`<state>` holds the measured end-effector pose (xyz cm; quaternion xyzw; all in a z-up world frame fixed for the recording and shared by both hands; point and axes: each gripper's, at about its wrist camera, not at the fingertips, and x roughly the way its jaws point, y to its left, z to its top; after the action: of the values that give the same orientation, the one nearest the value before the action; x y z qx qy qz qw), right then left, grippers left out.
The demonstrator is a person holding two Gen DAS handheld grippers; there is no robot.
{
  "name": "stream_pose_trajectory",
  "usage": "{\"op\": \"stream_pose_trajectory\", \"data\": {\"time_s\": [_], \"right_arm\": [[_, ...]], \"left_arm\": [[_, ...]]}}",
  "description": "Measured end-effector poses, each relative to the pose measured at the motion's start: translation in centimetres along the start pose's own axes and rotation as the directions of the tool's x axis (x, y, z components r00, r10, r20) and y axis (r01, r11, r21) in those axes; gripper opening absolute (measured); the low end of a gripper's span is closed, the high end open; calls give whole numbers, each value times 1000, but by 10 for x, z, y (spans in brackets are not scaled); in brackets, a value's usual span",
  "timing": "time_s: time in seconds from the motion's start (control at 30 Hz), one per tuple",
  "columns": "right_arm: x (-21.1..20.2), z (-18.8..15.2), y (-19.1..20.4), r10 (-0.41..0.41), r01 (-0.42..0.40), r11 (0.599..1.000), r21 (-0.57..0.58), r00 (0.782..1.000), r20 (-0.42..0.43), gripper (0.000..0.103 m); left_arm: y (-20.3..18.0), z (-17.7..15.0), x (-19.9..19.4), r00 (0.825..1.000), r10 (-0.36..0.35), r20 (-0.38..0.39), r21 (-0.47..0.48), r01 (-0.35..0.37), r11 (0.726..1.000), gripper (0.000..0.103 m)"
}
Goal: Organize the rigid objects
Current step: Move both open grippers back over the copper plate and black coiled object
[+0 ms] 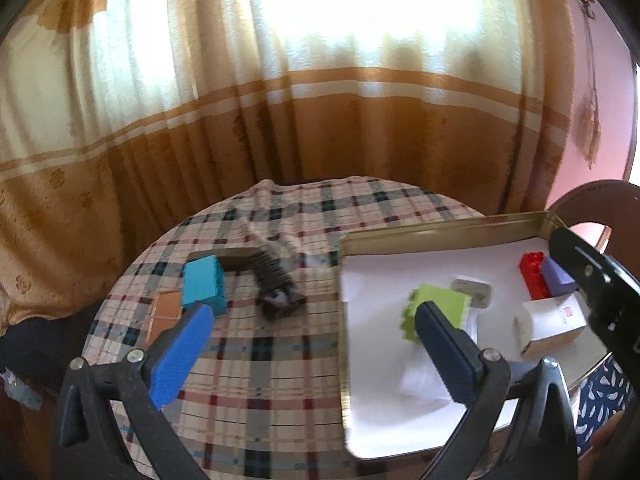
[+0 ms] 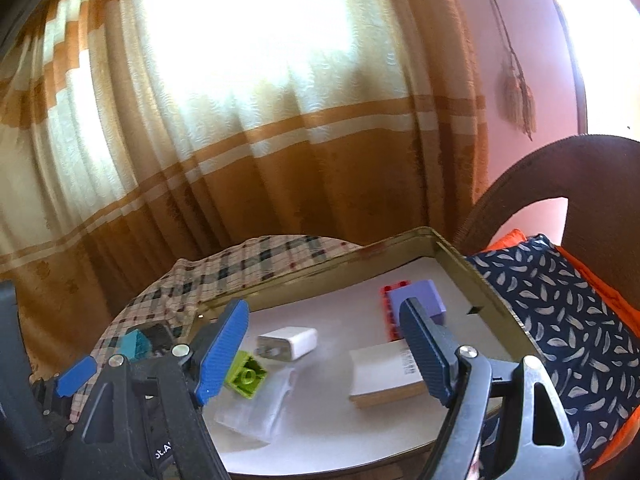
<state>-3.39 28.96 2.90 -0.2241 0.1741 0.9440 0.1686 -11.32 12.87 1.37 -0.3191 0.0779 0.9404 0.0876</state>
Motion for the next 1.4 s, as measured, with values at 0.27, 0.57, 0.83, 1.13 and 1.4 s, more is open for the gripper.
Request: {"op": "stream_pose_trajectory", "data": {"time_s": [0.27,0.57,0.83,1.13,1.4], "right_arm": [[-4,-11,37,37,-35,997,-74,999,19,80],[-5,-19,63,61,-58,991,-117,998,24,80],[-4,-29,90,84,-77,982,-171,996,30,80],[2,-42,123,118,-114,967,-229,993,5,80],[13,-54,148,155,-160,948,-275,987,-41,77]], "left_arm": [[41,-10,12,998,50,-31,-71,-52,996,103],[76,-17,19,996,73,-50,-126,-79,989,103],[106,-25,26,993,94,-72,-171,-105,980,102],[142,-36,35,984,141,-108,-208,-161,965,103],[179,-46,46,970,191,-152,-259,-225,939,103]]}}
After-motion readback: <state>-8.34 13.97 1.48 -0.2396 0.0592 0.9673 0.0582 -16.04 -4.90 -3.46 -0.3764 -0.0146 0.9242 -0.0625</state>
